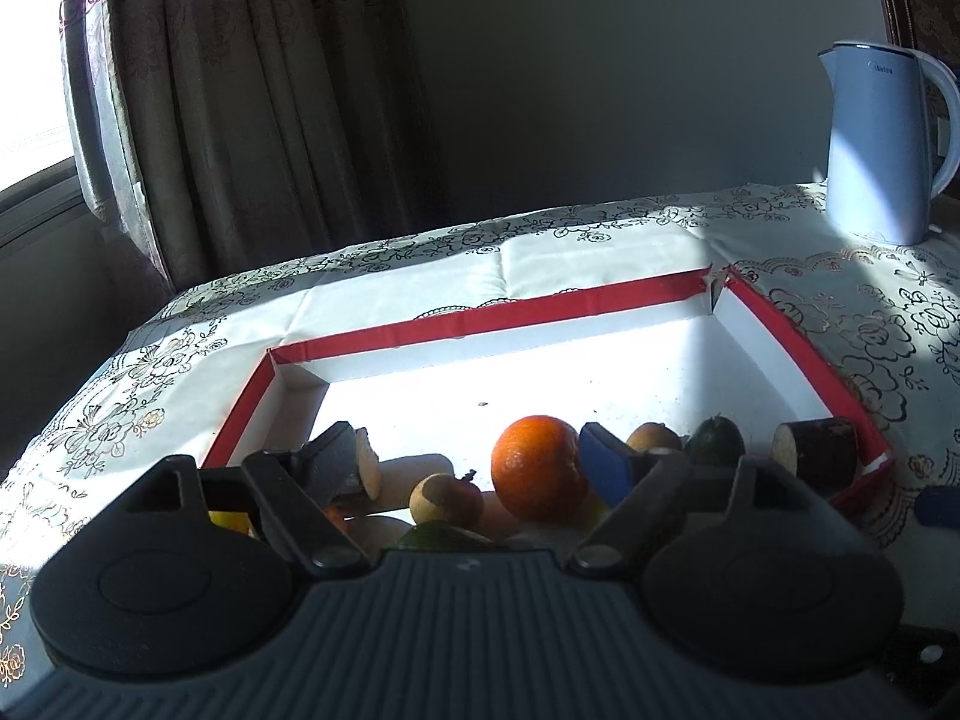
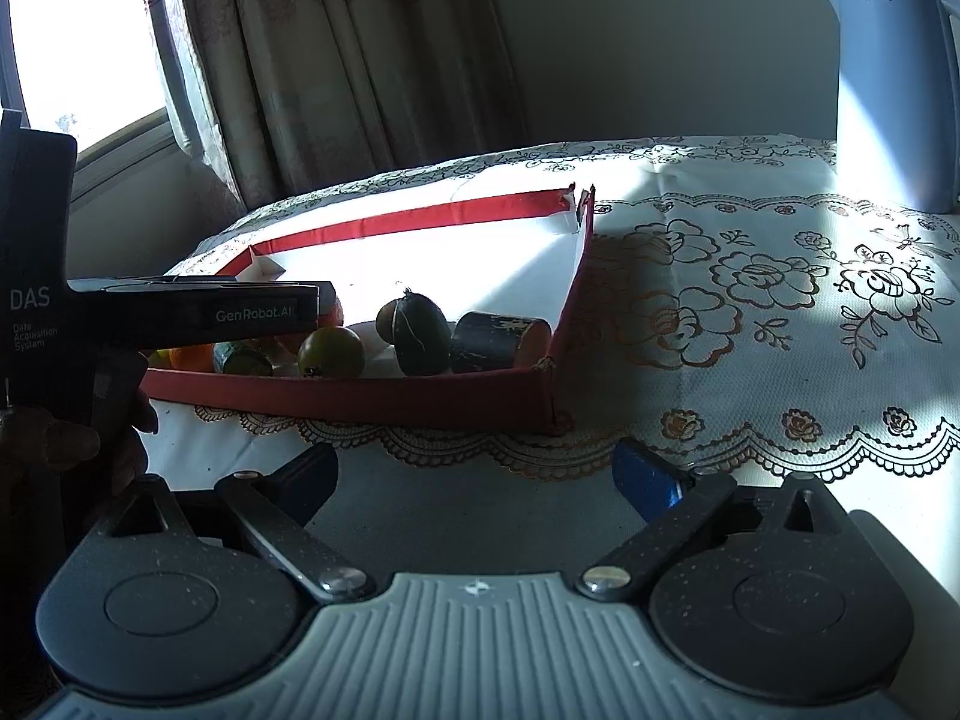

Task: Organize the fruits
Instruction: 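Carry the mandarin into the red tray and open the left gripper, then withdraw the open left gripper from the tray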

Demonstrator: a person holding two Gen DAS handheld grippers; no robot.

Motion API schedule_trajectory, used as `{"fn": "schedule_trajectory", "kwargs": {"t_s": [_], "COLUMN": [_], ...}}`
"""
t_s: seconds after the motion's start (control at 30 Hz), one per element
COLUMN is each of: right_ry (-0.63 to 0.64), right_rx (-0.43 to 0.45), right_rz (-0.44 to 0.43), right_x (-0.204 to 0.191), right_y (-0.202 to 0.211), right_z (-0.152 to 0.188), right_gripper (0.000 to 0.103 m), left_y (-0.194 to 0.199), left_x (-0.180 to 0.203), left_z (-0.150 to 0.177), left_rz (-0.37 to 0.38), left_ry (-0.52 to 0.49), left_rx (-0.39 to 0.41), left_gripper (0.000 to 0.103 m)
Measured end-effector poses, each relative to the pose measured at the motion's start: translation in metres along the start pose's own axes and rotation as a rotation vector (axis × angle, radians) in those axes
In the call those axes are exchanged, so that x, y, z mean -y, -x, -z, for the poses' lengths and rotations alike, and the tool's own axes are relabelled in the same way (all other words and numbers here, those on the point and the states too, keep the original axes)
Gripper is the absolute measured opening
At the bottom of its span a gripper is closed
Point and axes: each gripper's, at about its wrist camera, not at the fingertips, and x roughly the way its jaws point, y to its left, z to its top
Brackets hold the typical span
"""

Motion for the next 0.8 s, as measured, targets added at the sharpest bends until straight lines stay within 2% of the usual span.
{"fn": "schedule_trajectory", "kwargs": {"t_s": [0.03,0.1,0.13,0.2,0.4,0.57,0.7,0.8], "right_ry": [-0.001,-0.006,-0.007,-0.010,-0.006,-0.002,0.000,0.007], "right_rx": [0.000,0.002,0.002,0.003,0.002,0.005,0.005,0.001], "right_rz": [-0.001,-0.005,-0.007,-0.009,-0.004,0.020,0.032,0.044], "right_x": [0.000,0.001,0.001,0.002,0.001,-0.001,-0.002,-0.003], "right_y": [0.000,0.001,0.001,0.001,0.001,0.002,0.003,0.002], "right_z": [0.000,0.000,0.000,0.000,0.000,0.002,0.002,0.002], "right_gripper": [0.099,0.099,0.099,0.099,0.099,0.099,0.099,0.099], "left_y": [0.004,0.014,0.019,0.029,0.049,0.056,0.063,0.068], "left_x": [-0.002,-0.007,-0.010,-0.015,-0.035,-0.055,-0.069,-0.078], "left_z": [0.001,0.004,0.006,0.011,0.027,0.038,0.046,0.049], "left_rz": [-0.001,-0.008,-0.013,-0.018,-0.023,-0.076,-0.125,-0.128], "left_ry": [0.002,0.015,0.022,0.026,0.057,0.107,0.121,0.149], "left_rx": [0.003,0.010,0.018,0.030,0.000,-0.030,-0.012,0.000], "left_gripper": [0.085,0.099,0.103,0.103,0.103,0.103,0.103,0.103]}}
